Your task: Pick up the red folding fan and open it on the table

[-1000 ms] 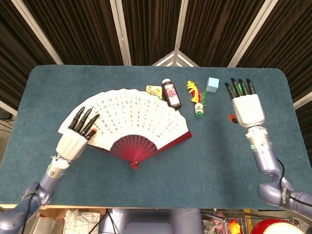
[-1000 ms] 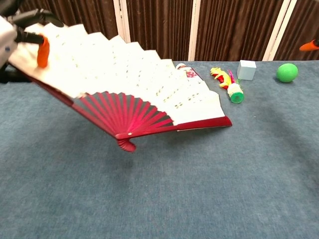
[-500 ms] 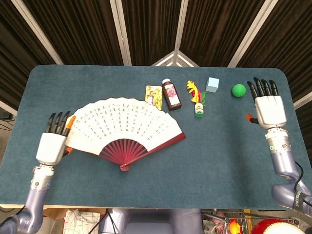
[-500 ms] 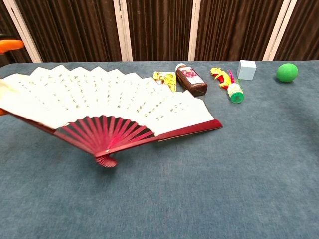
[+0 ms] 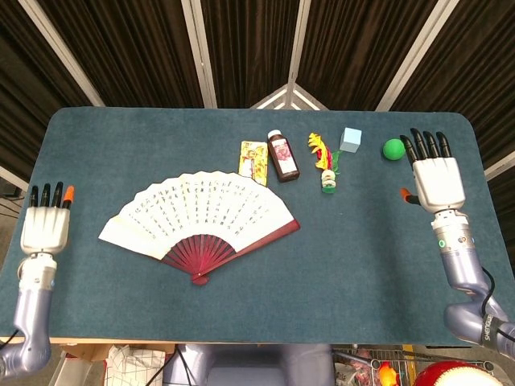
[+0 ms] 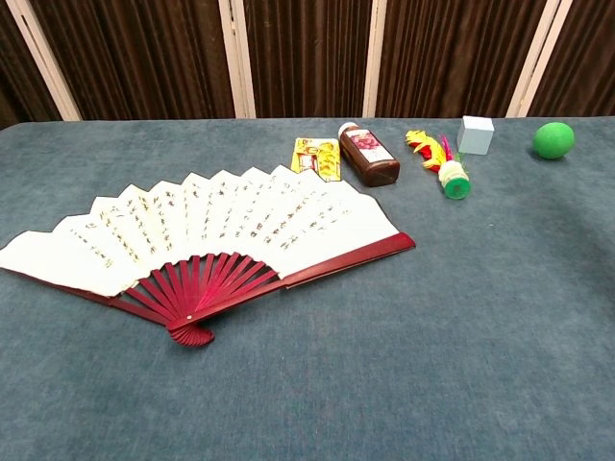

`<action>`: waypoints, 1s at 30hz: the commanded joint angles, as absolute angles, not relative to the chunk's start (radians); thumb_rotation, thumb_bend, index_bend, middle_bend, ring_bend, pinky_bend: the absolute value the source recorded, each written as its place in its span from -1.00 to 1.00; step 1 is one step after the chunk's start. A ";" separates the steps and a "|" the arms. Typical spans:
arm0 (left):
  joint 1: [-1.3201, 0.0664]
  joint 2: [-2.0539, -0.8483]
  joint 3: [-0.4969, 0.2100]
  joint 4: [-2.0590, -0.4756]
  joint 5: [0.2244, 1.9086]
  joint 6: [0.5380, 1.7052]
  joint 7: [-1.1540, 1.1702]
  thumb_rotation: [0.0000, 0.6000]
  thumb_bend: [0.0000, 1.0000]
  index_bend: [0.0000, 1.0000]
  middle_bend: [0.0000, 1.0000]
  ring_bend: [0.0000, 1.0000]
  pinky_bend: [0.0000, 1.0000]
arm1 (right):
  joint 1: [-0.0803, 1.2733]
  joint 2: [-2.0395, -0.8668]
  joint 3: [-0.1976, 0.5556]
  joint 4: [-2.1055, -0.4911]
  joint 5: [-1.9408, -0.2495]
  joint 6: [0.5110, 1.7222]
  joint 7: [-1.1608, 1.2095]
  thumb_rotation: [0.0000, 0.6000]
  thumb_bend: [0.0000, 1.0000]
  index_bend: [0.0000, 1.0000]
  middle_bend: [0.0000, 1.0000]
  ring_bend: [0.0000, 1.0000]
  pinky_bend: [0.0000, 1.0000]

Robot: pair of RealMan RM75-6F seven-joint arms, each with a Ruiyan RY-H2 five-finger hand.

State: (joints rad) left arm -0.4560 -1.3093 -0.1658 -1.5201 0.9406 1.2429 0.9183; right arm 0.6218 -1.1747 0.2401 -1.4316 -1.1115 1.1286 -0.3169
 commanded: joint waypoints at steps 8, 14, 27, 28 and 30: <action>-0.284 -1.274 -0.139 -1.642 1.012 1.482 0.690 1.00 -0.77 -1.00 -1.00 -1.00 -1.00 | 0.551 -1.178 0.239 -1.443 -1.154 1.216 -0.200 1.00 -0.58 -0.82 -0.89 -0.86 -0.99; -0.176 -1.210 -0.101 -1.676 1.122 1.573 0.461 1.00 -0.77 -1.00 -1.00 -1.00 -1.00 | 0.413 -1.162 0.165 -1.591 -1.250 1.325 -0.015 1.00 -0.58 -0.75 -0.89 -0.83 -0.98; -0.085 -1.110 -0.033 -1.641 1.340 1.624 0.178 1.00 -0.77 -0.97 -1.00 -1.00 -1.00 | 0.206 -1.293 -0.004 -1.420 -1.496 1.591 0.004 1.00 -0.57 -0.75 -0.89 -0.83 -0.98; -0.084 -1.109 -0.031 -1.635 1.345 1.618 0.173 1.00 -0.77 -0.97 -1.00 -1.00 -1.00 | 0.198 -1.292 -0.004 -1.422 -1.503 1.606 -0.010 1.00 -0.57 -0.75 -0.89 -0.83 -0.98; -0.084 -1.107 -0.026 -1.626 1.348 1.604 0.177 1.00 -0.76 -0.96 -1.00 -1.00 -1.00 | 0.189 -1.290 -0.004 -1.422 -1.520 1.625 -0.029 1.00 -0.57 -0.75 -0.89 -0.83 -0.98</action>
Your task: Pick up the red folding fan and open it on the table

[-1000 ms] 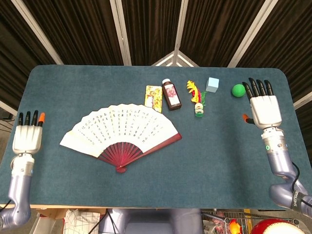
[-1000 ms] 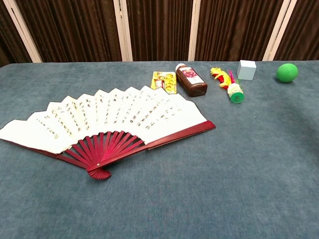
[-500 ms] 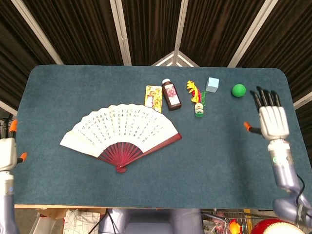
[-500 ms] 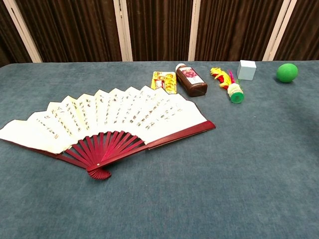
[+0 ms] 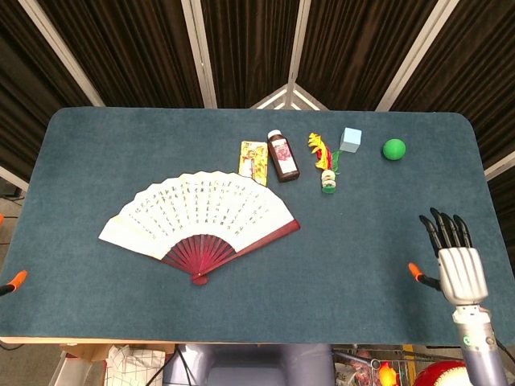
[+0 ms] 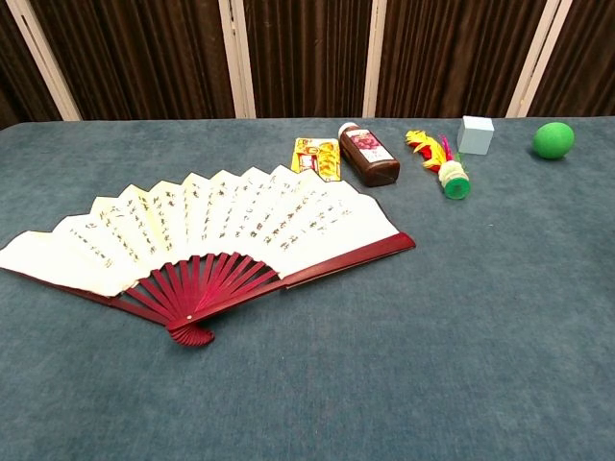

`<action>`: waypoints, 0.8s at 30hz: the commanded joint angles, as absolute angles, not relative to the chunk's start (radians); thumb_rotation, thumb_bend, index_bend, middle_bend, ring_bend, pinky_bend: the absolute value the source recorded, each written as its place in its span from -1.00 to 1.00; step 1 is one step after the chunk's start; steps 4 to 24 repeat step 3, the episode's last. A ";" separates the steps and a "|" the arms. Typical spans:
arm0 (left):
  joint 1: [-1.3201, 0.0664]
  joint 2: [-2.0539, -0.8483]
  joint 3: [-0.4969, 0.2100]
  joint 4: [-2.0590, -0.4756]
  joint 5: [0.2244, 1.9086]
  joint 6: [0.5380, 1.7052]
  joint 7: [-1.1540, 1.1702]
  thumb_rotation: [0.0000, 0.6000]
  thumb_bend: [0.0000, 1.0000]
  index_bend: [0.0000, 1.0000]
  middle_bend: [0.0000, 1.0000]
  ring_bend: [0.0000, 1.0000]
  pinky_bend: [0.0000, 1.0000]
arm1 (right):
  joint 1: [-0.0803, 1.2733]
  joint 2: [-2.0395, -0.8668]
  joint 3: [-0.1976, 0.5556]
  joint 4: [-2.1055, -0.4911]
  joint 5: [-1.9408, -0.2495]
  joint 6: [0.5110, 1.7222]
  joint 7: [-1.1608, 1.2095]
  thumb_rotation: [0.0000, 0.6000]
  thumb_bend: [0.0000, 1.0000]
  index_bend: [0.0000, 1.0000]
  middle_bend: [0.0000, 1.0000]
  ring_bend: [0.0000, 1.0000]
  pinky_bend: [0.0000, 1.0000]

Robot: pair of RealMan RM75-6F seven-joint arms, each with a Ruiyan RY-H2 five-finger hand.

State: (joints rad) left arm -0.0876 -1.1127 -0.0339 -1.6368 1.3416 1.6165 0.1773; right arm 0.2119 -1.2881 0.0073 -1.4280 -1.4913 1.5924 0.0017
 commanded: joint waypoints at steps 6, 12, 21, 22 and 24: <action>-0.081 -1.106 -0.027 -1.617 1.337 1.589 0.200 1.00 -0.77 -0.96 -1.00 -1.00 -1.00 | 0.176 -1.286 0.006 -1.437 -1.525 1.641 -0.022 1.00 -0.58 -0.75 -0.89 -0.83 -0.98; -0.081 -1.106 -0.027 -1.617 1.337 1.589 0.200 1.00 -0.77 -0.96 -1.00 -1.00 -1.00 | 0.176 -1.286 0.006 -1.437 -1.525 1.641 -0.022 1.00 -0.58 -0.75 -0.89 -0.83 -0.98; -0.081 -1.106 -0.027 -1.617 1.337 1.589 0.200 1.00 -0.77 -0.96 -1.00 -1.00 -1.00 | 0.176 -1.286 0.006 -1.437 -1.525 1.641 -0.022 1.00 -0.58 -0.75 -0.89 -0.83 -0.98; -0.081 -1.106 -0.027 -1.617 1.337 1.589 0.200 1.00 -0.77 -0.96 -1.00 -1.00 -1.00 | 0.176 -1.286 0.006 -1.437 -1.525 1.641 -0.022 1.00 -0.58 -0.75 -0.89 -0.83 -0.98; -0.081 -1.106 -0.027 -1.617 1.337 1.589 0.200 1.00 -0.77 -0.96 -1.00 -1.00 -1.00 | 0.176 -1.286 0.006 -1.437 -1.525 1.641 -0.022 1.00 -0.58 -0.75 -0.89 -0.83 -0.98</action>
